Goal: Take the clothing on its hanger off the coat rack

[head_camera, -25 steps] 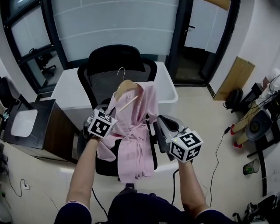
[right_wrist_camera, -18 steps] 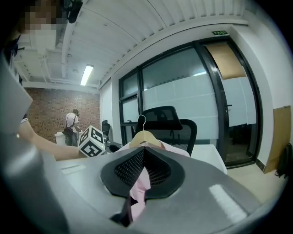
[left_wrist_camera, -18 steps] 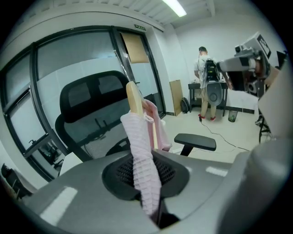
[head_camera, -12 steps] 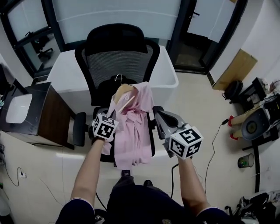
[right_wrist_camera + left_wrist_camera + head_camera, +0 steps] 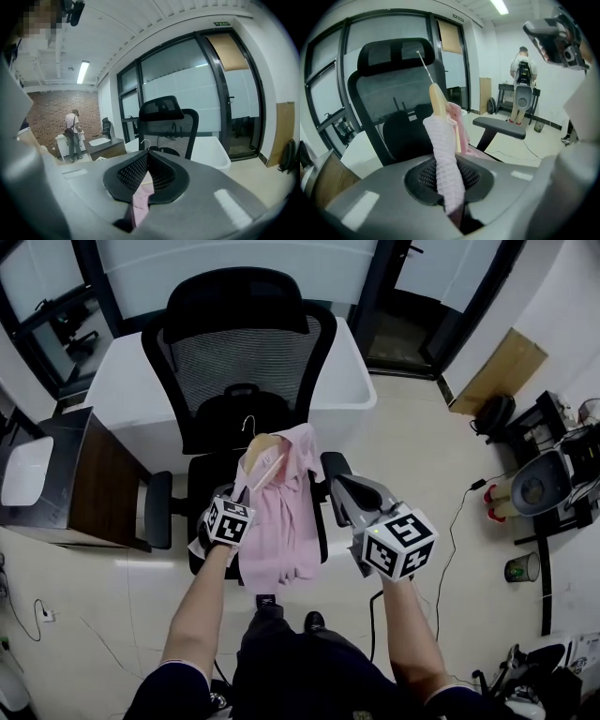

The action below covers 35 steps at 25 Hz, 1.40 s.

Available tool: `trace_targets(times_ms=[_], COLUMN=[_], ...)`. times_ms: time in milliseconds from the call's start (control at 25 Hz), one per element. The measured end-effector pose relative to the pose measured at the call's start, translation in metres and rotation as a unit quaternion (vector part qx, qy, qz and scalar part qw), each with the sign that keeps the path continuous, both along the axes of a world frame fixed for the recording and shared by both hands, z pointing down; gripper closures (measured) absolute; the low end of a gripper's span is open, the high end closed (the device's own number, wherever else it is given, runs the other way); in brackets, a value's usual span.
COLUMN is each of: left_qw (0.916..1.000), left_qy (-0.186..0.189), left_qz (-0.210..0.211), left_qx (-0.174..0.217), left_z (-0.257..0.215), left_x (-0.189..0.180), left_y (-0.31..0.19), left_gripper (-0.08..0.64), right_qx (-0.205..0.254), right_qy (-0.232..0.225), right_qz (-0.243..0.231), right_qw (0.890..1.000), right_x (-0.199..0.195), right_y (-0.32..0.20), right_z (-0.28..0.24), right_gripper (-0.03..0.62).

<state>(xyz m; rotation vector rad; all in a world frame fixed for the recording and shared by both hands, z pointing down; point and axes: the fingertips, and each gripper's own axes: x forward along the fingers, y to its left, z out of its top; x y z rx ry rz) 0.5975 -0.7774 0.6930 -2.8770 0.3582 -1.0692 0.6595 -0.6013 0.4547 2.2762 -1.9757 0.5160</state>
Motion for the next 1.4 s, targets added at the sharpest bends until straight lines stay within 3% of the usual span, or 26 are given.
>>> trace_targets(times_ms=[320,480,720,880,1000,1160,1280,1400], left_qw=[0.9988,0.9979,0.9977,0.9895,0.9832,0.9725,0.9661,0.9579], left_qy=[0.007,-0.006,-0.002,0.060,0.115,0.201,0.242,0.273], left_qz=[-0.003,-0.012,-0.025,-0.059,-0.049,-0.018,0.005,0.015], left_qx=[-0.048,-0.063,-0.063,-0.117,-0.133,-0.116,-0.091,-0.086], left_z=[0.038,0.054,0.051,0.012,-0.036,-0.118,-0.170,-0.207], left_x=[0.009,-0.001,-0.017,-0.017,-0.017,-0.025,-0.035,-0.046], left_y=[0.000,-0.001,0.007,0.014,0.019,0.022,0.025,0.025], left_gripper=[0.500,0.317,0.313,0.323,0.369,0.427,0.529,0.549], right_qx=[-0.030,-0.032,-0.030,-0.007,0.019,0.051,0.075,0.096], right_qy=[-0.003,0.001,-0.010,-0.009,0.003,0.014,0.022,0.025], right_qz=[0.005,0.004,-0.005,-0.014,-0.031,-0.061,-0.081,-0.092], right_qw=[1.000,0.999,0.999,1.000,0.999,0.997,0.994,0.991], right_x=[0.005,0.006,0.002,-0.001,-0.009,-0.028,-0.043,-0.056], right_y=[0.003,0.005,0.005,-0.011,-0.030,-0.053,-0.071,-0.087], right_z=[0.019,0.017,0.023,0.024,0.020,0.010,-0.003,-0.016], right_gripper=[0.592,0.592,0.592,0.592,0.592,0.591,0.591,0.592])
